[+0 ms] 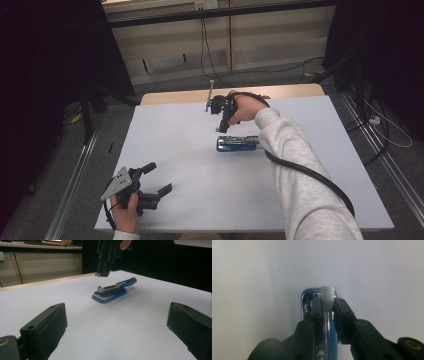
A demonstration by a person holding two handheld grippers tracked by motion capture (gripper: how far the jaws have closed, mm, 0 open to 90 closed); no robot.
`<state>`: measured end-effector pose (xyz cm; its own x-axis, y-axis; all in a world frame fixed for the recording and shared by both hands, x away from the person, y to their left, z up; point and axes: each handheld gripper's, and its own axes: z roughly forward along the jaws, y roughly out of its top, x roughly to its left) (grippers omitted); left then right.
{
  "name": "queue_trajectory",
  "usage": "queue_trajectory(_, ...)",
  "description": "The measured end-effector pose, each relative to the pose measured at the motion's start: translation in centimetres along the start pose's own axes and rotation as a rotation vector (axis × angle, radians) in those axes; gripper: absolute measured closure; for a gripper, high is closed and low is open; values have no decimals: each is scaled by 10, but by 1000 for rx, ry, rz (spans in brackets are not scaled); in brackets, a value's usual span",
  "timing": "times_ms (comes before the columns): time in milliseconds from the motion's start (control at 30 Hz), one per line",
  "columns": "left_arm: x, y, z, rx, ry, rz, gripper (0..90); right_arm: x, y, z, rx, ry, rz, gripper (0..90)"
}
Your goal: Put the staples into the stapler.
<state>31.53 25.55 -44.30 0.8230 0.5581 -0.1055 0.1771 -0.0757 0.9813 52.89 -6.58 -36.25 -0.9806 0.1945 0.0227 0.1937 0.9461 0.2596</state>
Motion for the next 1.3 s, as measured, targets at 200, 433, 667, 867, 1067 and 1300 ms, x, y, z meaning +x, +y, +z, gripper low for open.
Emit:
queue_trajectory(200, 0, 0, 0, -3, 7, -2, 29, 3, 1, 2, 0, 0, -5, 782)
queue_trajectory(433, 0, 0, 0, -3, 7, -2, 29, 3, -1, 3, -3, 7, 8, 782)
queue_trajectory(667, 0, 0, 1, -1, 7, 1, 29, 3, -5, 4, -5, 6, 15, 782)
queue_trajectory(867, 0, 0, 1, 4, 6, -4, 29, 2, -9, 3, -2, 2, 23, 782)
queue_trajectory(1067, 0, 0, 1, 4, 5, -1, 29, 2, -12, 6, -9, -3, 26, 782)
queue_trajectory(1300, 0, 0, 1, 4, 3, 0, 29, 3, -14, 10, -1, 0, 28, 782)
